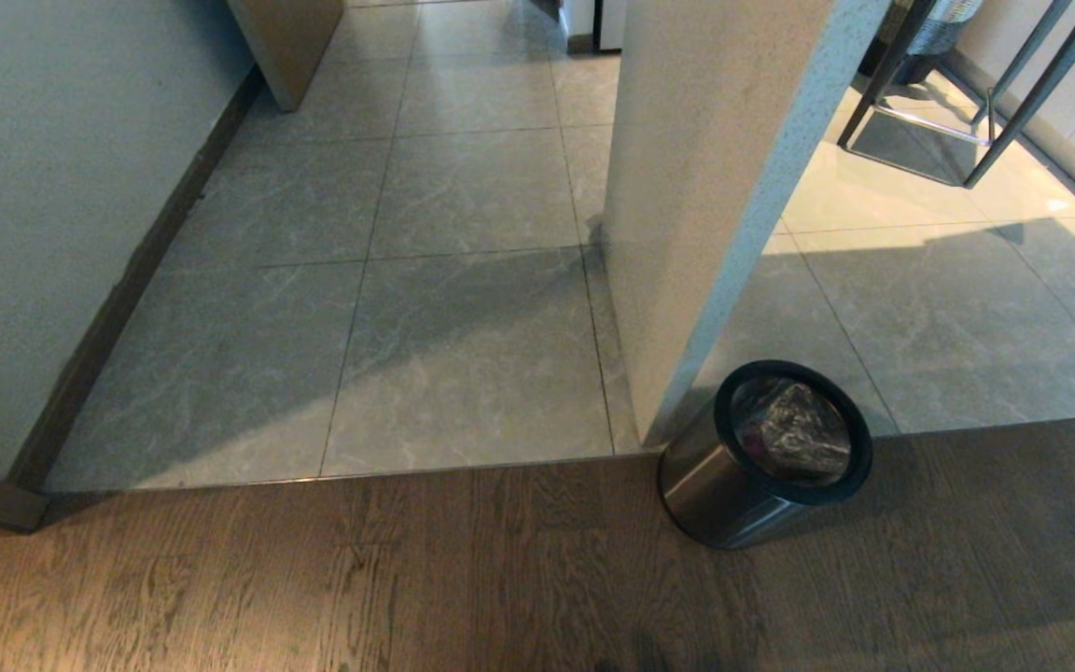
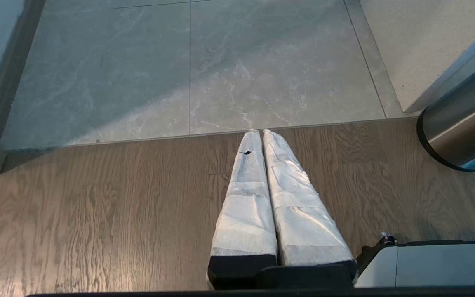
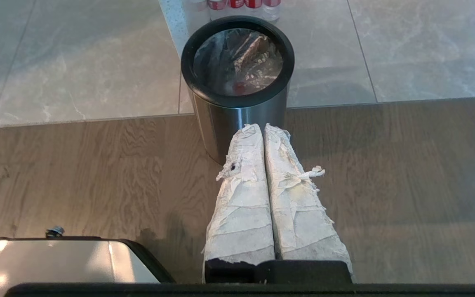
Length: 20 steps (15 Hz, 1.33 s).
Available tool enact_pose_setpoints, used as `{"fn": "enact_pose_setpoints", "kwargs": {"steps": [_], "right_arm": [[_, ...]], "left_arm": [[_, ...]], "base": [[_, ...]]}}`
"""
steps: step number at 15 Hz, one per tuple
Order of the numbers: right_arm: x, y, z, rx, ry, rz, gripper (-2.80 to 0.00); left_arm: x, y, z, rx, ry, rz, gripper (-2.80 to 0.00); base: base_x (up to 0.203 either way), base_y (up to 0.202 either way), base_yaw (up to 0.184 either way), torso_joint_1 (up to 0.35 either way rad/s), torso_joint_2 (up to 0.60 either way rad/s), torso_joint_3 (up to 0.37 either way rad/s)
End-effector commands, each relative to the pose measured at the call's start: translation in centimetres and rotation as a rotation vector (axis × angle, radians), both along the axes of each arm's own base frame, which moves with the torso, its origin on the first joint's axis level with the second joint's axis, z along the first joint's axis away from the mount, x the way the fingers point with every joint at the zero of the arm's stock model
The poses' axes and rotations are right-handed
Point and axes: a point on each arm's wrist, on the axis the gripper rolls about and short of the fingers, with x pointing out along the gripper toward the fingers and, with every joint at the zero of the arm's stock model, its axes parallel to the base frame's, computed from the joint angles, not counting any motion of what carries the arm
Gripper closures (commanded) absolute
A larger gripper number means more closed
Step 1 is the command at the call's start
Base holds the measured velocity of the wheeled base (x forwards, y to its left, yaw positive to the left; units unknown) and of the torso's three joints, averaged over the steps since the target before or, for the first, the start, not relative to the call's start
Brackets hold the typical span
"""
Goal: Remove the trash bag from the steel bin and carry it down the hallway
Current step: Place the outer trash can on the ground
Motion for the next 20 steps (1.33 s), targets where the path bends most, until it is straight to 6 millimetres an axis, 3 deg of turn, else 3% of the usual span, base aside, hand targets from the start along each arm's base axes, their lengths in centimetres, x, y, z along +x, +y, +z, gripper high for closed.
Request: {"fn": "enact_pose_setpoints", "kwargs": {"steps": [1,3,6,8,10,12,15,16,20], "right_arm": [[0.0,0.0,0.0,-0.005,-0.003,-0.001,0.0],[-0.2,0.0,0.9,-0.007,-0.038,-0.001,0.0],[-0.2,0.1,7.5,-0.009,0.002,0.029,0.0],[2.2,0.1,14.2,0.007,0.13,0.046,0.0],[6.8,0.1,18.3,0.028,0.34,0.054,0.0],[12.1,0.3,18.7,0.04,0.576,0.079,0.0],[19.1,1.1,15.6,0.075,0.809,0.196,0.0],[21.1,1.4,14.4,0.079,0.833,0.231,-2.8],[27.2,1.9,8.7,-0.015,0.934,0.334,-2.8]], "left_arm": [[0.0,0.0,0.0,0.0,0.0,0.0,0.0],[0.0,0.0,0.0,0.0,0.0,0.0,0.0],[0.0,0.0,0.0,0.0,-0.001,0.0,0.0],[0.0,0.0,0.0,0.0,0.0,0.0,0.0],[0.0,0.0,0.0,0.0,0.0,0.0,0.0],[0.0,0.0,0.0,0.0,0.0,0.0,0.0],[0.0,0.0,0.0,0.0,-0.001,0.0,0.0],[0.0,0.0,0.0,0.0,0.0,0.0,0.0],[0.0,0.0,0.0,0.0,0.0,0.0,0.0]], "base": [[0.0,0.0,0.0,0.0,0.0,0.0],[0.0,0.0,0.0,0.0,0.0,0.0],[0.0,0.0,0.0,0.0,0.0,0.0],[0.0,0.0,0.0,0.0,0.0,0.0],[0.0,0.0,0.0,0.0,0.0,0.0],[0.0,0.0,0.0,0.0,0.0,0.0],[0.0,0.0,0.0,0.0,0.0,0.0],[0.0,0.0,0.0,0.0,0.0,0.0],[0.0,0.0,0.0,0.0,0.0,0.0]]}}
